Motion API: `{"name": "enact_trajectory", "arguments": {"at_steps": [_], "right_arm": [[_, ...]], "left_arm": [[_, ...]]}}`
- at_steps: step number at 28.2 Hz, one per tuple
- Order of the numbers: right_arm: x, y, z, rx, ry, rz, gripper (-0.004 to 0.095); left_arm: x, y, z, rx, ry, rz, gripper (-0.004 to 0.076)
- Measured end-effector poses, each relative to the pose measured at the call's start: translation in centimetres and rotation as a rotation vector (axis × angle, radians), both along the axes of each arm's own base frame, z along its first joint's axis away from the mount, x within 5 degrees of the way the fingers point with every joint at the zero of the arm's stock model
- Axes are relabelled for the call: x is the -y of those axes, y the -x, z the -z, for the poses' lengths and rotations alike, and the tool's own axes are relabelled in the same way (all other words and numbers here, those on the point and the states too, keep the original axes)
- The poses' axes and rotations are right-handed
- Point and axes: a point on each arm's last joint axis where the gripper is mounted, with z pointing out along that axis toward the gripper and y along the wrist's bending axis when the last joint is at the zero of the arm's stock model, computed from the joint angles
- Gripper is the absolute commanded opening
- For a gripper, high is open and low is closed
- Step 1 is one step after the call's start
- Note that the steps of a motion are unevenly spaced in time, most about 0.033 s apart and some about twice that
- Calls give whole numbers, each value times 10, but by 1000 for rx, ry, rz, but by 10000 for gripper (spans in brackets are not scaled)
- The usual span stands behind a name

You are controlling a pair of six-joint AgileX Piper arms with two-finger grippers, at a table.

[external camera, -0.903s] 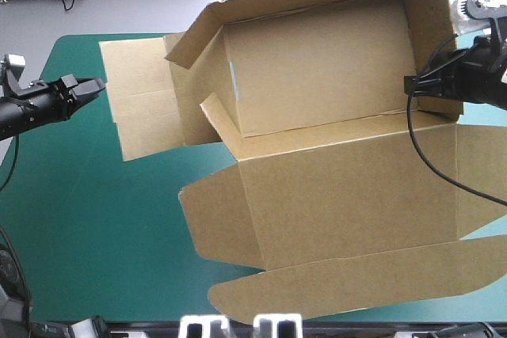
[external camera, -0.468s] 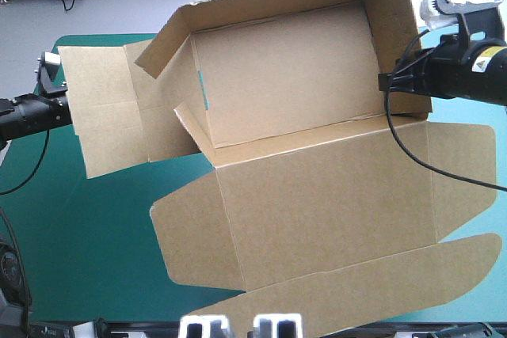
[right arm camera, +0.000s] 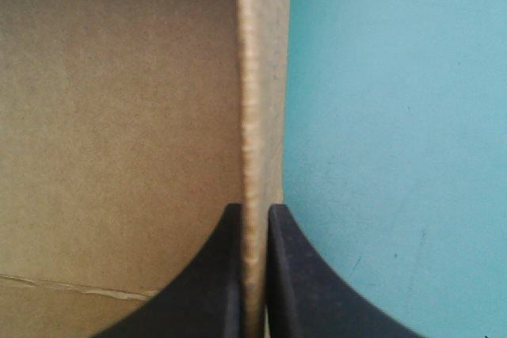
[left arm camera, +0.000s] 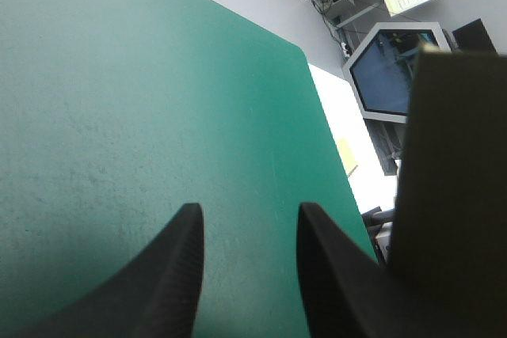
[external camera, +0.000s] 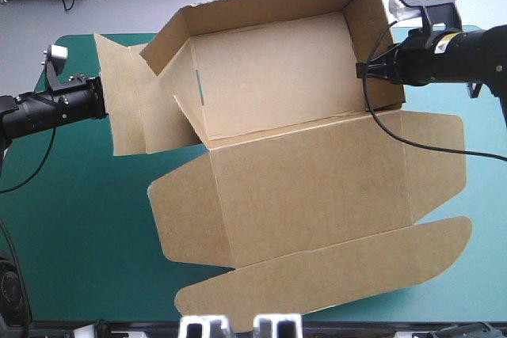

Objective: Fold the box

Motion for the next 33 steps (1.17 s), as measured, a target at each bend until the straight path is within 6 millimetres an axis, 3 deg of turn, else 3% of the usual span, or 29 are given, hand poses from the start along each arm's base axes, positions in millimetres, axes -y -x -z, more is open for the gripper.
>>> {"name": "enact_trajectory", "arguments": {"at_steps": [9, 22, 33], "right_arm": [[-6, -23, 17, -46, 6, -10, -17], [-9, -40, 31, -74, 24, -24, -17], [-13, -45, 33, -60, 9, -52, -17]], "left_arm": [[10, 0, -6, 23, 44, 22, 275], [15, 14, -21, 83, 20, 29, 275], [48, 19, -25, 111, 8, 152, 276]]}}
